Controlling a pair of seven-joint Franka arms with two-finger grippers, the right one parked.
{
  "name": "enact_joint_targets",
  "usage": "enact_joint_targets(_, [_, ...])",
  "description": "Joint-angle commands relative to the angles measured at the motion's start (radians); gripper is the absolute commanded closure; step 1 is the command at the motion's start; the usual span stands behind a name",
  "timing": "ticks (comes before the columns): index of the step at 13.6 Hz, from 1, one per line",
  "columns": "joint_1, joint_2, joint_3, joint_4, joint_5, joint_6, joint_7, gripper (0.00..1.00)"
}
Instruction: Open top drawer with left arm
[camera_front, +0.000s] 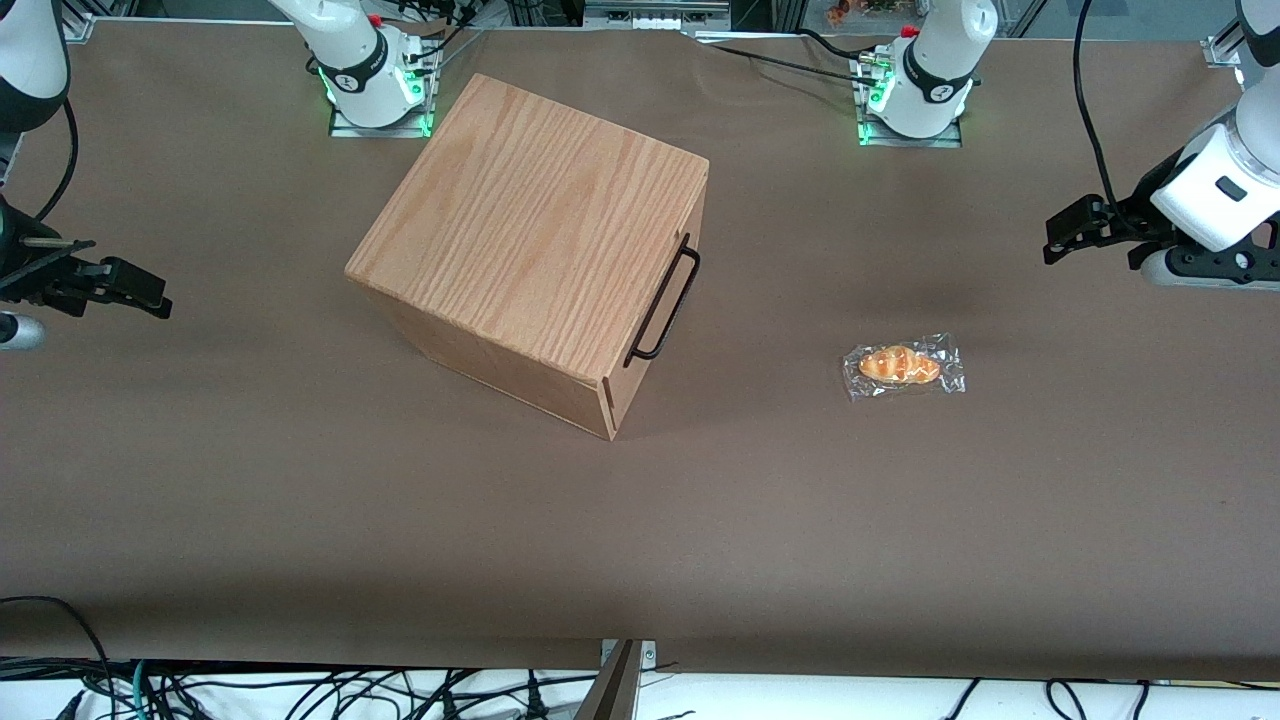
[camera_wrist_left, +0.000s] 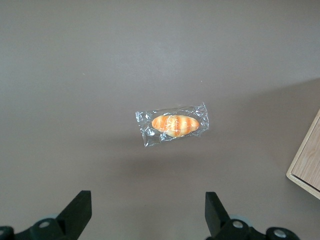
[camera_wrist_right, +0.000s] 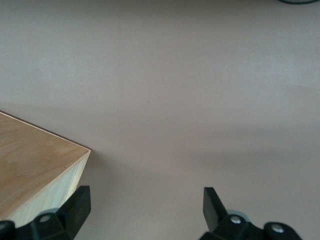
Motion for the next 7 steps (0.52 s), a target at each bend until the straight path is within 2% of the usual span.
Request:
enact_joint_targets(1, [0.006,-0.013,-0.003,-0.007,-0.005,0.006,0.019,0.00])
enact_joint_targets(7, [0.006,-0.013,-0.002,-0.007,-0.006,0.001,0.019,0.00])
